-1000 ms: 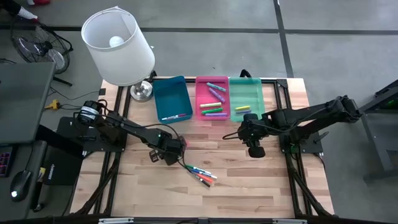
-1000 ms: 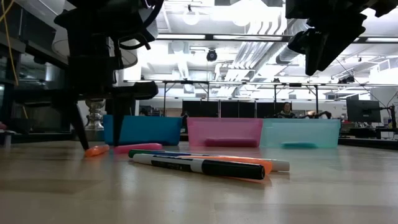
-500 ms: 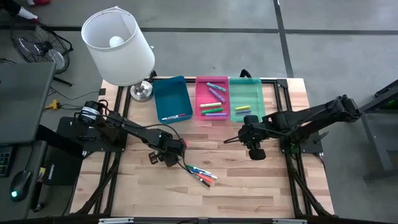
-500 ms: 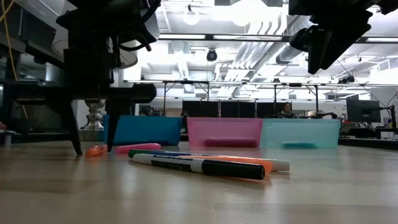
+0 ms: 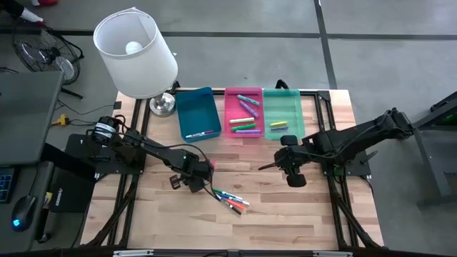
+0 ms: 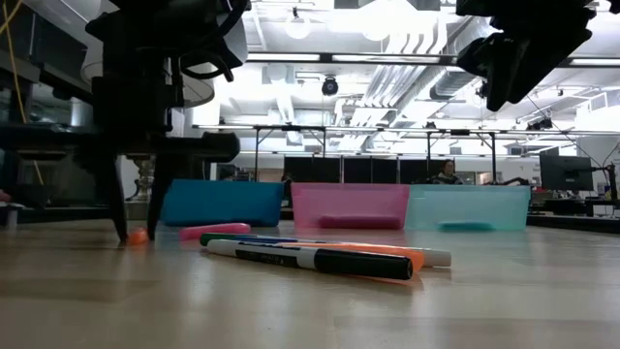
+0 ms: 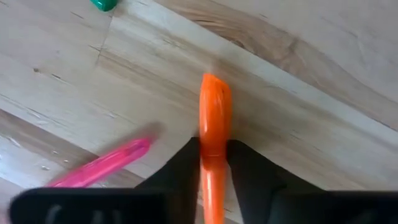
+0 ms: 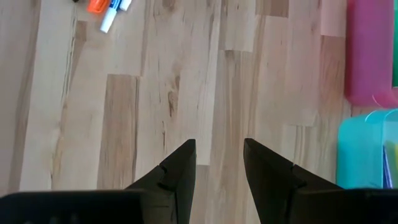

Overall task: Pick & Place Markers
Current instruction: Put the top orange pen into the green bin

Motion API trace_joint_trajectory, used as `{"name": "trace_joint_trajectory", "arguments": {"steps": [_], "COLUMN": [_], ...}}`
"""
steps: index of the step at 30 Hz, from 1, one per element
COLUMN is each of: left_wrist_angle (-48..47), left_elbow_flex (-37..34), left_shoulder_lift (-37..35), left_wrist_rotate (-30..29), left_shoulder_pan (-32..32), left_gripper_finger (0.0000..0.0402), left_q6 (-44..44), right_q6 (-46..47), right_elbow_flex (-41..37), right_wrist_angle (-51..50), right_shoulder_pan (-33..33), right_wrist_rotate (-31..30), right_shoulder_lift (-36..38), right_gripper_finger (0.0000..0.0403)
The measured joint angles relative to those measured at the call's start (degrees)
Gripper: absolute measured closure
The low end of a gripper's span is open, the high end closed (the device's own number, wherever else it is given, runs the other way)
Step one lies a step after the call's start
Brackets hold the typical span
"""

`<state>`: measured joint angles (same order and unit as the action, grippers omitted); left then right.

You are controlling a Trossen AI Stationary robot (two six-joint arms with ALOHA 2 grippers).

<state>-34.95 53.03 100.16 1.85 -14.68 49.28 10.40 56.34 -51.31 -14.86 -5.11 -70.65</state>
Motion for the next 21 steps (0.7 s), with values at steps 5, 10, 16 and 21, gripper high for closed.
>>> {"name": "trace_joint_trajectory", "arguments": {"steps": [5,10,16,21], "left_wrist_angle": [0.4,1.2,3.7,0.5], "left_elbow_flex": [-0.1,-0.1,0.3,5.3], "left_shoulder_lift": [0.0,0.0,-0.1,0.6], "left_wrist_rotate": [1.2,1.3,0.1,-5.9], "left_shoulder_pan": [0.0,0.1,0.0,-0.2], "left_gripper_finger": [0.0369,0.0369,0.0369,0.0369], "left_q6": [-2.9,-8.8,-15.6,-16.8], "right_q6": [2.5,6.8,8.6,13.1], "right_elbow_flex": [0.0,-1.9,-14.8,-24.8], "right_wrist_angle": [0.0,5.2,28.5,44.7], "right_shoulder_pan": [-1.7,-5.4,-9.5,-11.4], "right_wrist_rotate": [-1.2,-6.9,-9.9,-12.0], "right_shoulder_lift": [0.0,0.0,-0.1,-0.1], "right_gripper_finger": [0.0279,0.0279,0.0279,0.0279]}}
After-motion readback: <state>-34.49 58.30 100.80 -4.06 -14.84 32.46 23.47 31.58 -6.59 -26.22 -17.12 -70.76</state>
